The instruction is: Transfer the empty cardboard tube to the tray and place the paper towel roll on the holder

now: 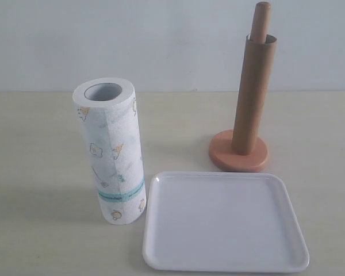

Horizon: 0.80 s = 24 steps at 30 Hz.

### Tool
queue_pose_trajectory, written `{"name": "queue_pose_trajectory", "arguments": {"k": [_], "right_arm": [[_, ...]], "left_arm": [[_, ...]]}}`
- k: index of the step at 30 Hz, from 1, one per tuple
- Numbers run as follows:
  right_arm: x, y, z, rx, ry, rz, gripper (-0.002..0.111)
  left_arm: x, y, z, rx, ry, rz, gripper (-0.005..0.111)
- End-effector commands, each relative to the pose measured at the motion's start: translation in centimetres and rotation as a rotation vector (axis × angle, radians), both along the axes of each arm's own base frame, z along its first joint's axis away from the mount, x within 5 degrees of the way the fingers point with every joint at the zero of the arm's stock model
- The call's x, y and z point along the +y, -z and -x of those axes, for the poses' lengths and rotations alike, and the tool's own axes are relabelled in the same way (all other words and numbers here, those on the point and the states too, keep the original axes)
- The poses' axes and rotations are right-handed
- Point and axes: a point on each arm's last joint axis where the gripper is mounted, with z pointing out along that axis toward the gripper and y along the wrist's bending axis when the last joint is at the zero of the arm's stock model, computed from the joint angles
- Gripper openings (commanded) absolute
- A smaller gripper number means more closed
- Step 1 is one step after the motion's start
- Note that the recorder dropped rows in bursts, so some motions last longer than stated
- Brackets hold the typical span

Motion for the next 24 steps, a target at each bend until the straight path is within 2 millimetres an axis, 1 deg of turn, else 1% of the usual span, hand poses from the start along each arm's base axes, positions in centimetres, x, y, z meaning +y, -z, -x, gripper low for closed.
{"name": "queue_pose_trajectory", "arguments": {"k": [1, 4, 7, 12, 15, 21, 24], "right_arm": [[0.0, -0.4, -0.1, -0.045, -0.008, 0.038, 0.001], [0.0, -1.1, -0.2, -0.125, -0.012, 0.039, 0.001], [0.1, -2.5, -0.3, -0.276, -0.018, 0.026, 0.001], [0.2, -4.3, -0.1, -0.479, -0.027, 0.020, 0.001], [0.3, -5.1, 0.1, -0.565, -0.030, 0.041, 0.001], [0.3, -5.3, 0.2, -0.592, -0.030, 0.066, 0.001], [0.3, -5.2, 0.0, -0.571, -0.031, 0.067, 0.001]], "left_arm": [[0.0, 0.1, 0.0, 0.001, -0.006, 0.007, 0.009], [0.0, 0.1, 0.0, 0.001, -0.006, 0.007, 0.009], [0.0, 0.1, 0.0, 0.001, -0.006, 0.007, 0.009], [0.0, 0.1, 0.0, 0.001, -0.006, 0.007, 0.009], [0.0, 0.1, 0.0, 0.001, -0.006, 0.007, 0.009], [0.0, 0.1, 0.0, 0.001, -0.006, 0.007, 0.009], [0.0, 0.1, 0.0, 0.001, -0.006, 0.007, 0.009]]}}
